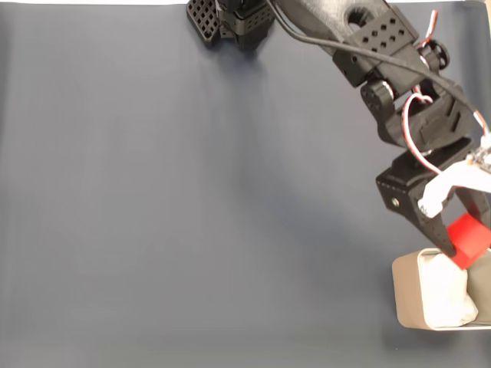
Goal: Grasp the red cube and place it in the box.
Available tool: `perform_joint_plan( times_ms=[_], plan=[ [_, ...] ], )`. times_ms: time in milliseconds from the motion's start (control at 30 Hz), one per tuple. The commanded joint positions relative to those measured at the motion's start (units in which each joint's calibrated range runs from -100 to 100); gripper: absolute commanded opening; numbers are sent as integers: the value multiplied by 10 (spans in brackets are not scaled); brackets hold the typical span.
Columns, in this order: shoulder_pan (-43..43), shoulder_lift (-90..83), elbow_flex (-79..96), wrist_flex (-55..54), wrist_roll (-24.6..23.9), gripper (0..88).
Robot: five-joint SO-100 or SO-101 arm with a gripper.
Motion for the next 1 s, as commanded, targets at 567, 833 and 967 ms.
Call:
perform_joint_plan(
  times_ms=[567, 833, 967],
  plan=[
    [18, 102, -188, 14, -3, 24],
    [18, 129, -217, 14, -8, 24],
    [18, 142, -231, 14, -13, 25]
  ],
)
